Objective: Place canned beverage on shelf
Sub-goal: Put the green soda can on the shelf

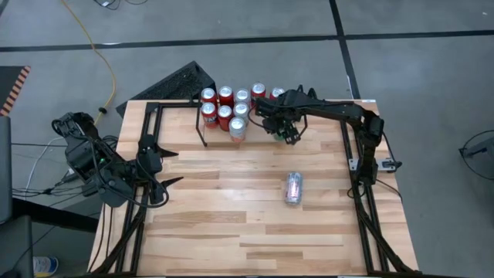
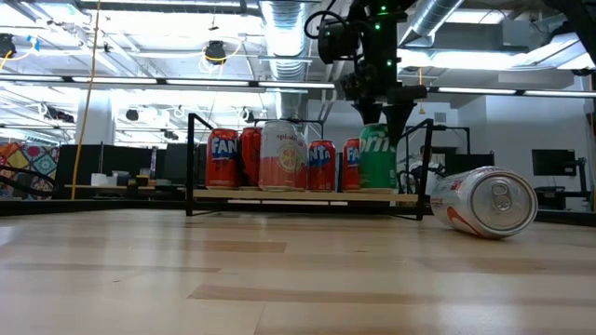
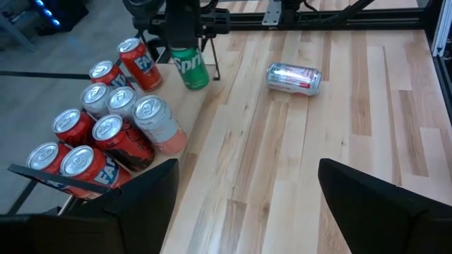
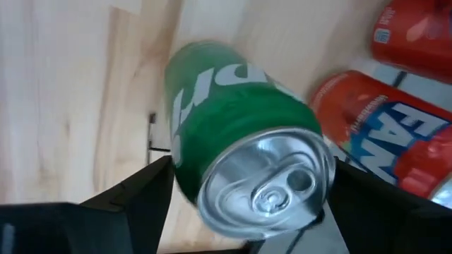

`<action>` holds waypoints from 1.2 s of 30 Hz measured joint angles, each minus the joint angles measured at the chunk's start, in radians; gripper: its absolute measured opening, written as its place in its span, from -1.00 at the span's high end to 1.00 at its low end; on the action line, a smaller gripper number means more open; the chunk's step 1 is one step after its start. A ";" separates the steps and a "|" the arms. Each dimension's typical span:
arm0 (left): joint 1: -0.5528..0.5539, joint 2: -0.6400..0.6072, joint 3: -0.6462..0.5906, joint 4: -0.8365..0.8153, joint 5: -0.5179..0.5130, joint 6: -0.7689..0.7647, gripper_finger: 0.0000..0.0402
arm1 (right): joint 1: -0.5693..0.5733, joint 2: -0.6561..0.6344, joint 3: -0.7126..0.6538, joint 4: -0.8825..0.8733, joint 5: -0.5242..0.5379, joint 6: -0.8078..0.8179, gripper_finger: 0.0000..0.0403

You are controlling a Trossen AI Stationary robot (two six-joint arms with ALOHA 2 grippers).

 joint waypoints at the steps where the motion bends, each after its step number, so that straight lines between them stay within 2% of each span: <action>1: 0.000 0.000 0.000 0.000 0.000 0.000 -0.62 | 0.000 0.000 0.001 -0.001 0.006 -0.008 -0.66; 6: 0.000 0.000 0.000 0.000 -0.017 0.001 -0.62 | 0.004 -0.001 0.001 -0.012 0.107 -0.089 -0.66; 9: 0.000 0.000 0.000 0.000 -0.021 0.000 -0.62 | 0.010 -0.002 0.002 -0.012 0.110 -0.136 -0.66; 16: 0.000 0.000 0.000 -0.013 -0.023 0.000 -0.62 | 0.046 -0.002 0.002 -0.011 0.204 -0.137 -0.66; 23: 0.000 0.000 0.000 -0.020 -0.025 -0.009 -0.62 | 0.076 -0.013 0.003 -0.029 0.176 0.093 -0.66; 26: 0.000 0.000 0.000 -0.020 -0.025 -0.009 -0.62 | 0.080 -0.013 0.003 -0.032 0.104 0.216 -0.66; 29: 0.000 0.000 0.000 -0.020 -0.026 -0.011 -0.62 | 0.063 -0.016 0.006 -0.032 0.028 0.318 -0.66; 36: 0.000 0.000 0.000 -0.019 -0.026 -0.020 -0.62 | -0.006 -0.014 0.004 0.010 0.004 0.536 -0.66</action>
